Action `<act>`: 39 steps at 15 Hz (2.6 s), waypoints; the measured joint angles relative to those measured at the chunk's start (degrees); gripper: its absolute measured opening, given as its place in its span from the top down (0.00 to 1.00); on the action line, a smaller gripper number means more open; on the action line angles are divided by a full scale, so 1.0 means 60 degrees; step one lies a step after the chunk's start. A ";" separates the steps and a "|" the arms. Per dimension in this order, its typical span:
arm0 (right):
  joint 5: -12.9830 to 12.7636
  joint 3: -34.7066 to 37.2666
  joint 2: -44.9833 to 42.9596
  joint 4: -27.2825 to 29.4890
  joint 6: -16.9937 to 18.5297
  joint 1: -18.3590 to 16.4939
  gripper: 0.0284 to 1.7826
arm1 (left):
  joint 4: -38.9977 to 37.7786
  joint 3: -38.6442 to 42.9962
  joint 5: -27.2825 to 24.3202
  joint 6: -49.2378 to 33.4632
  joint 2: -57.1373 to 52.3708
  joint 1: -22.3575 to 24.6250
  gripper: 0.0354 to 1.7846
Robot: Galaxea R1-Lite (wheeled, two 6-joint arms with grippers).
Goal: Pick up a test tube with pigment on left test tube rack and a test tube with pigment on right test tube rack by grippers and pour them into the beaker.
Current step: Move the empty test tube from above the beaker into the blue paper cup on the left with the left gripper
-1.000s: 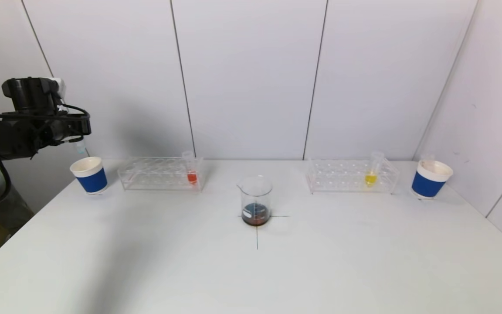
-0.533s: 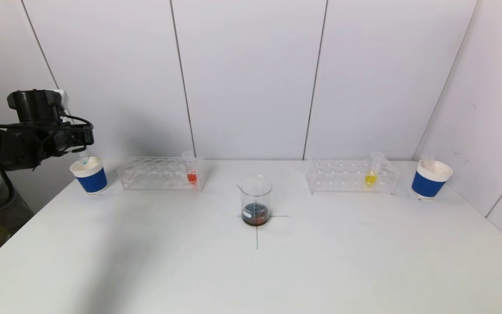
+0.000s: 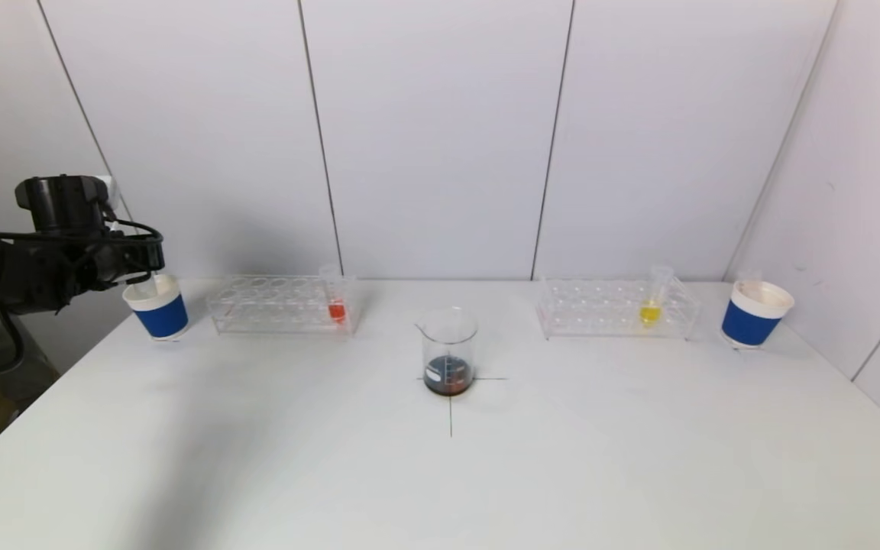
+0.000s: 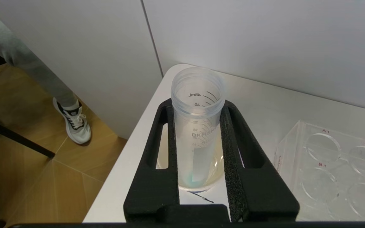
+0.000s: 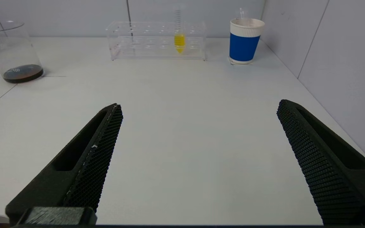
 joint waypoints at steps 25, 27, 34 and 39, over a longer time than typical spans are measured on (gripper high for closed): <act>0.0000 0.0000 0.0000 0.0000 -0.0004 0.0004 0.01 | -0.1654 0.1038 -0.0469 0.0033 0.0339 0.0193 0.78; 0.0000 0.0000 0.0000 0.0004 0.0000 0.0004 0.01 | -0.1668 0.1050 -0.0473 0.0033 0.0343 0.0217 0.78; -0.0004 0.0000 0.0000 0.0004 0.0000 0.0004 0.01 | -0.1694 0.1101 -0.0477 0.0033 0.0343 0.0258 0.78; 0.0000 0.0000 0.0000 0.0000 0.0000 0.0004 0.01 | -0.1709 0.1176 -0.0640 0.0018 0.0349 0.0254 0.78</act>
